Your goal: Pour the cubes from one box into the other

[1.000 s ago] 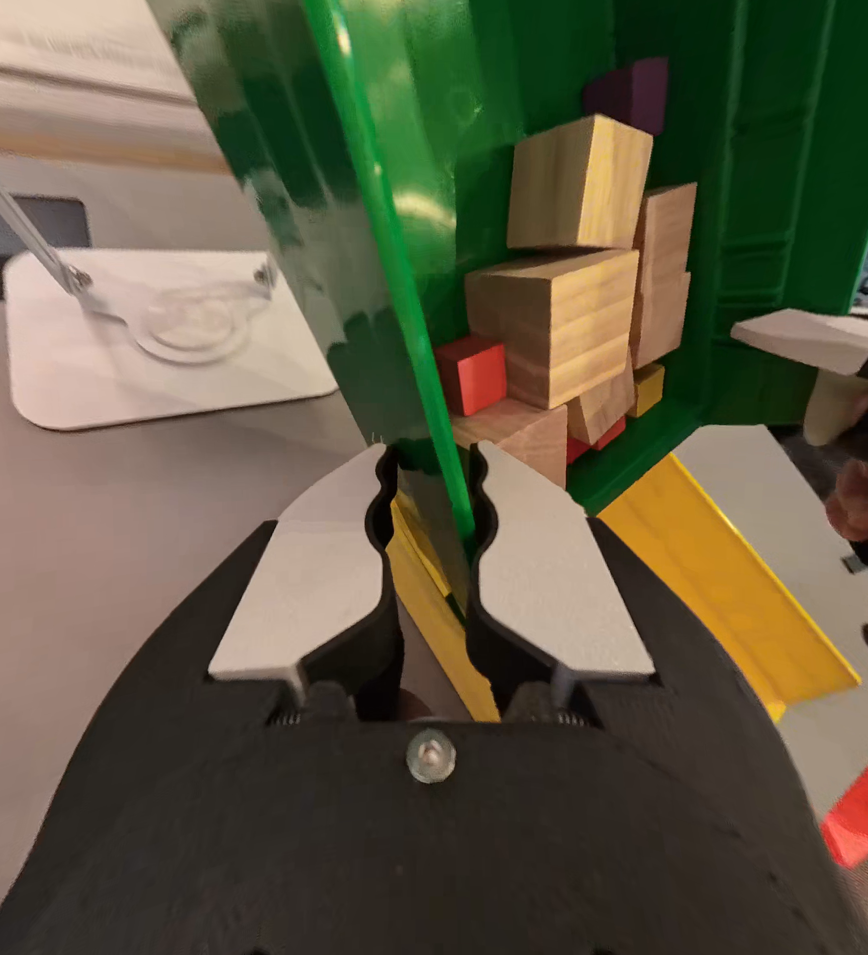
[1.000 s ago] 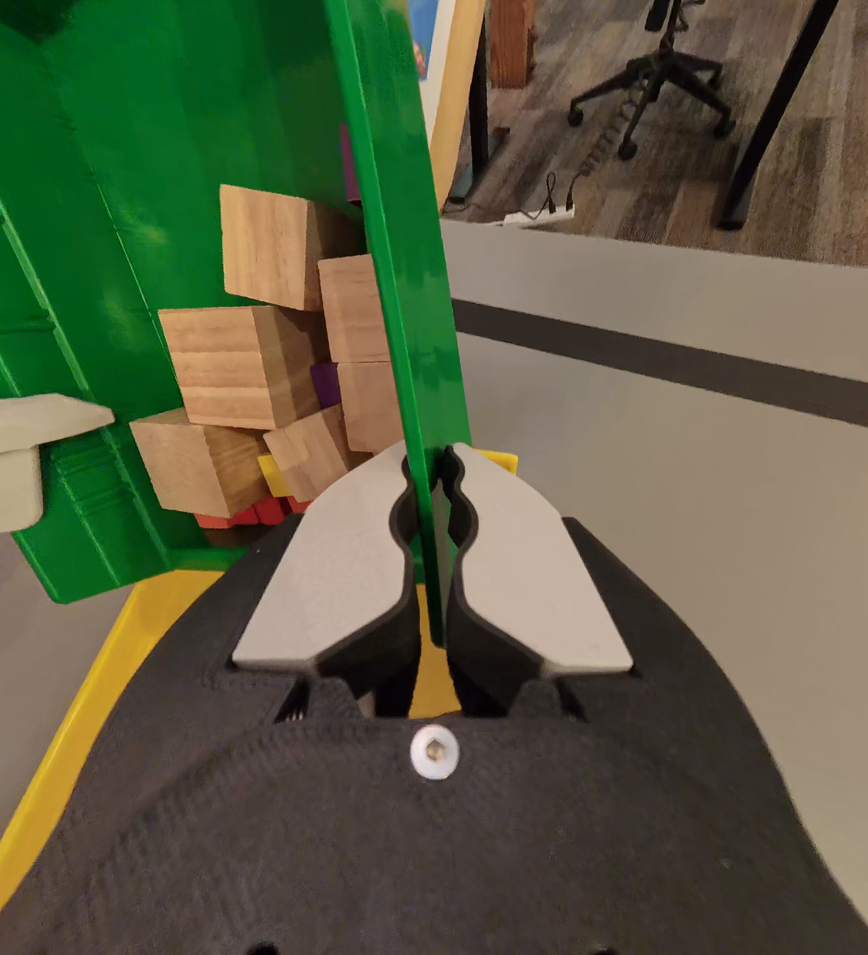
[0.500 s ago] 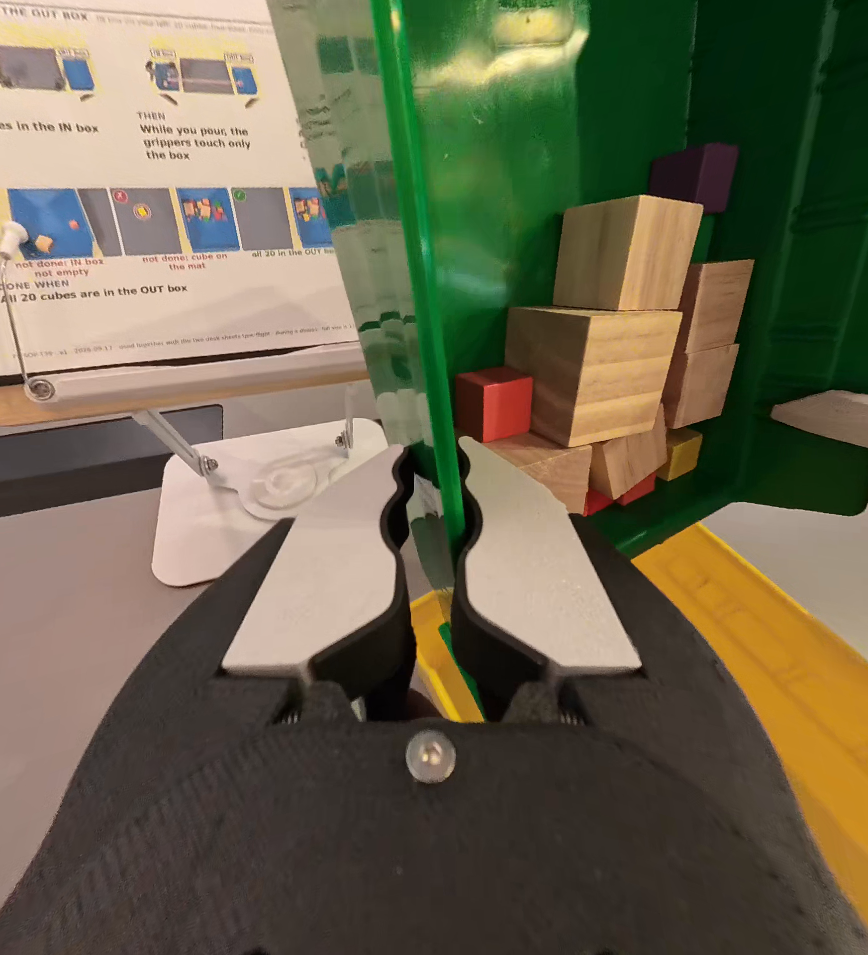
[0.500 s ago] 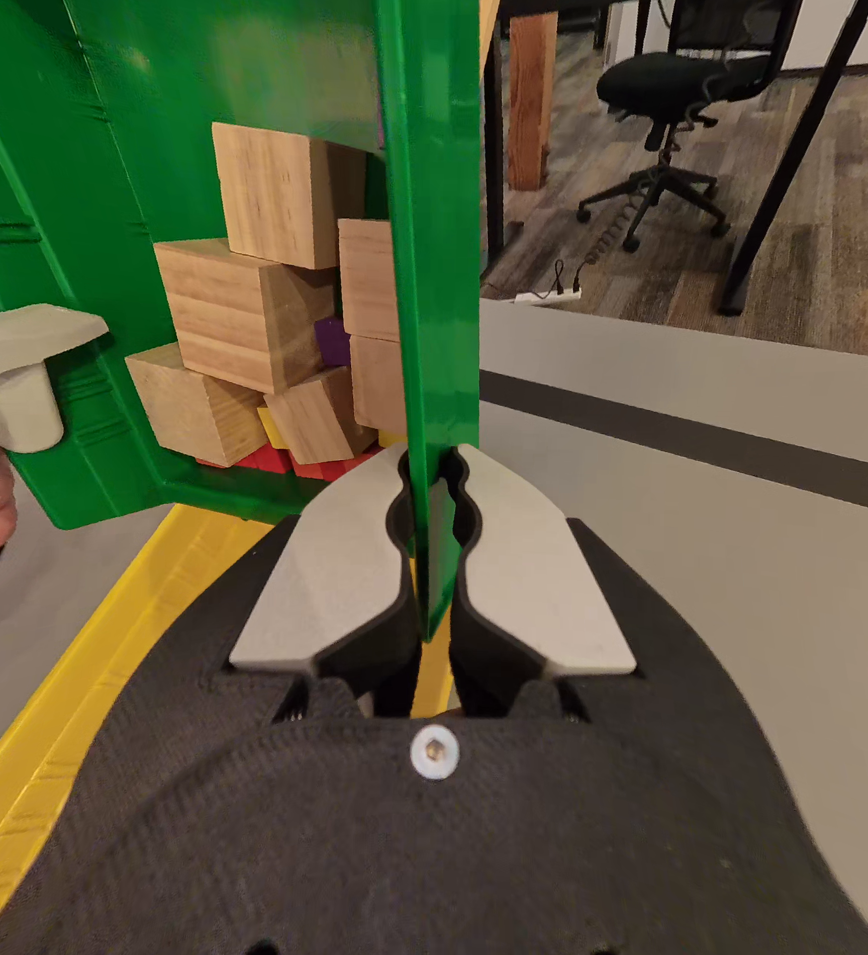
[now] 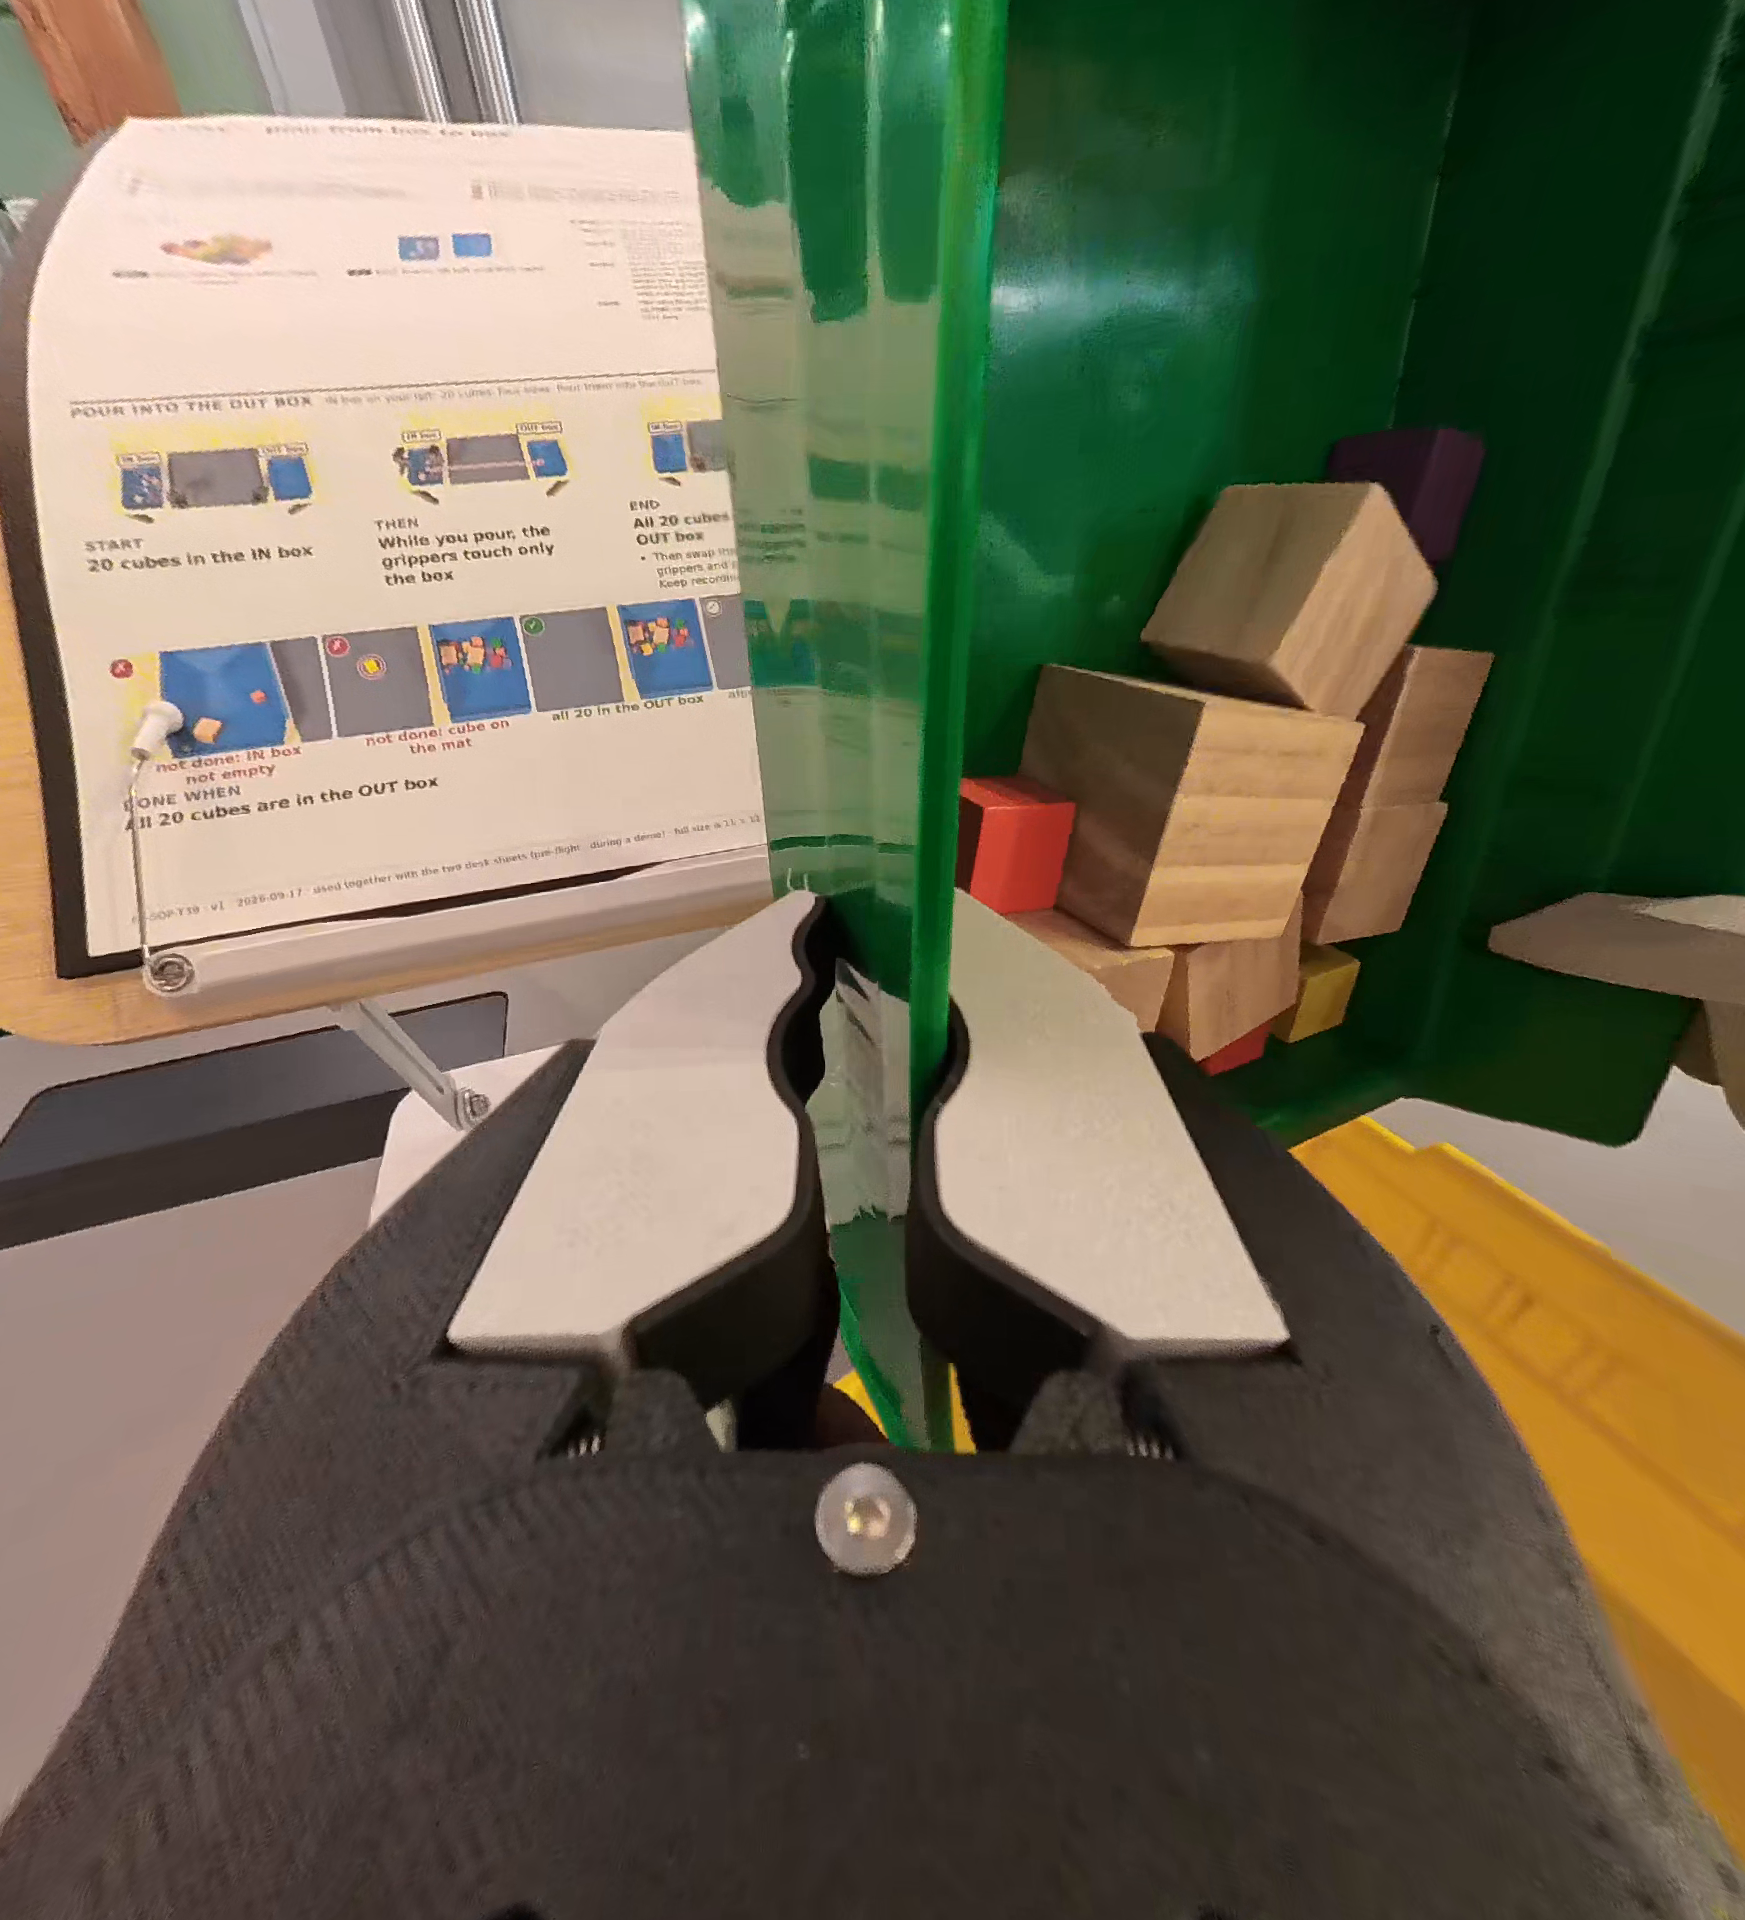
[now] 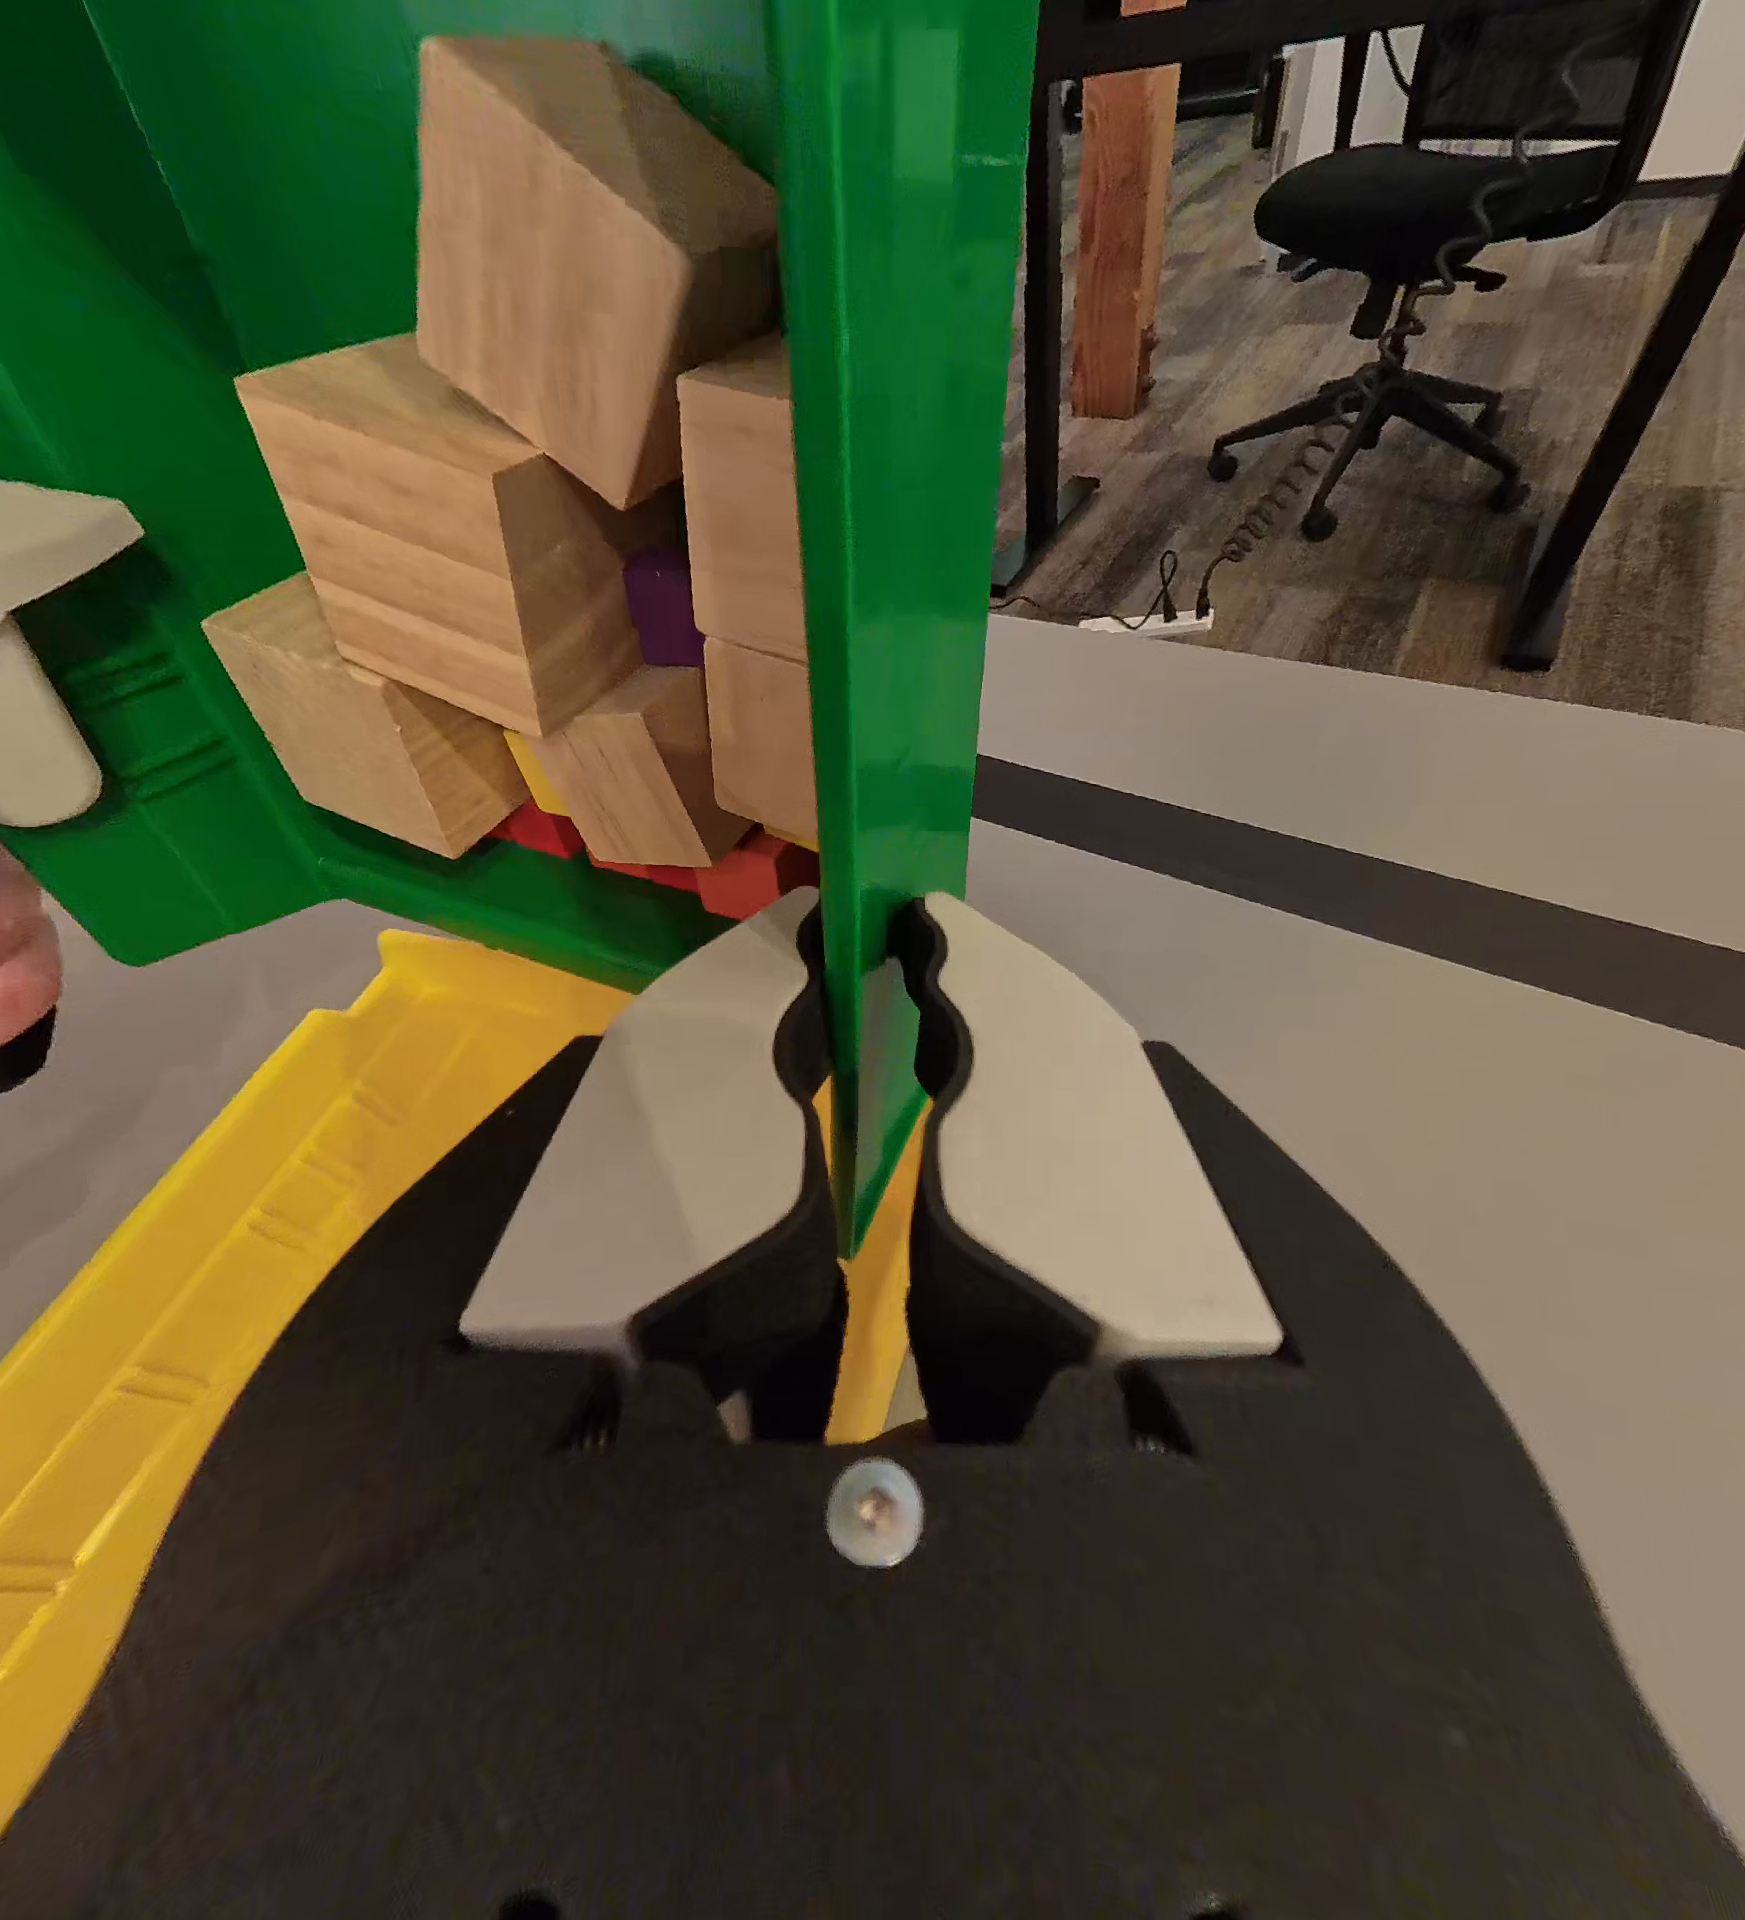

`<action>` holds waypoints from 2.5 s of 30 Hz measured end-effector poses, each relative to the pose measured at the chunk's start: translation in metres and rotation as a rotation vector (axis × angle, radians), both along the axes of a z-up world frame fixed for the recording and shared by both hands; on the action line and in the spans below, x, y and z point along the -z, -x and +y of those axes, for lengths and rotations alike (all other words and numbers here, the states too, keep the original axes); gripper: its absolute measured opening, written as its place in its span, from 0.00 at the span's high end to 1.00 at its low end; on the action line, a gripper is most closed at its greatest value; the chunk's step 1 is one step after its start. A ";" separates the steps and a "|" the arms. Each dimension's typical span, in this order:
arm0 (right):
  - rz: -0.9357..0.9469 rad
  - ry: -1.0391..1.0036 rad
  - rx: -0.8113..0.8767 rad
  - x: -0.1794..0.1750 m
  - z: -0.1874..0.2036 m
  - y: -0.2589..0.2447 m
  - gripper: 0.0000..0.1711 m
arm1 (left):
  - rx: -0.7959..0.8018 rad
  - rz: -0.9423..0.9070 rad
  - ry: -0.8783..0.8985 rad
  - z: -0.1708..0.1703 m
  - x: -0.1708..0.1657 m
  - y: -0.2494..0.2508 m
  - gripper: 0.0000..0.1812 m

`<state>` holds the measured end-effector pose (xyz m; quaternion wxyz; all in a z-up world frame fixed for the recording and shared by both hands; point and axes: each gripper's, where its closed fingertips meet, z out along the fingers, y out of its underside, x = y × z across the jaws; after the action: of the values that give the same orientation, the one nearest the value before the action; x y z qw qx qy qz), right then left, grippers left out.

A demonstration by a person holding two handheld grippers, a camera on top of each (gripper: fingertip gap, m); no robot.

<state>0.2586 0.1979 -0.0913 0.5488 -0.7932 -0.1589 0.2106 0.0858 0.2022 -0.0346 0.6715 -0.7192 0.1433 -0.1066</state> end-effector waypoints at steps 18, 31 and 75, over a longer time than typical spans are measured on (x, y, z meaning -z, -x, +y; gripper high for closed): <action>-0.099 -0.039 -0.030 0.004 -0.001 0.001 0.96 | 0.006 -0.039 -0.186 -0.009 -0.002 -0.001 0.93; -0.118 -0.035 -0.006 0.010 -0.003 -0.001 0.97 | -0.061 -0.020 -0.291 -0.020 0.003 -0.004 0.94; -0.092 -0.304 -0.029 -0.053 -0.028 0.000 0.95 | -0.069 -0.062 -0.492 -0.048 -0.035 0.003 0.95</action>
<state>0.2588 0.1702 -0.0379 0.6516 -0.7075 -0.2252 0.1556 0.0830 0.1546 0.0004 0.8336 -0.5350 0.1197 -0.0675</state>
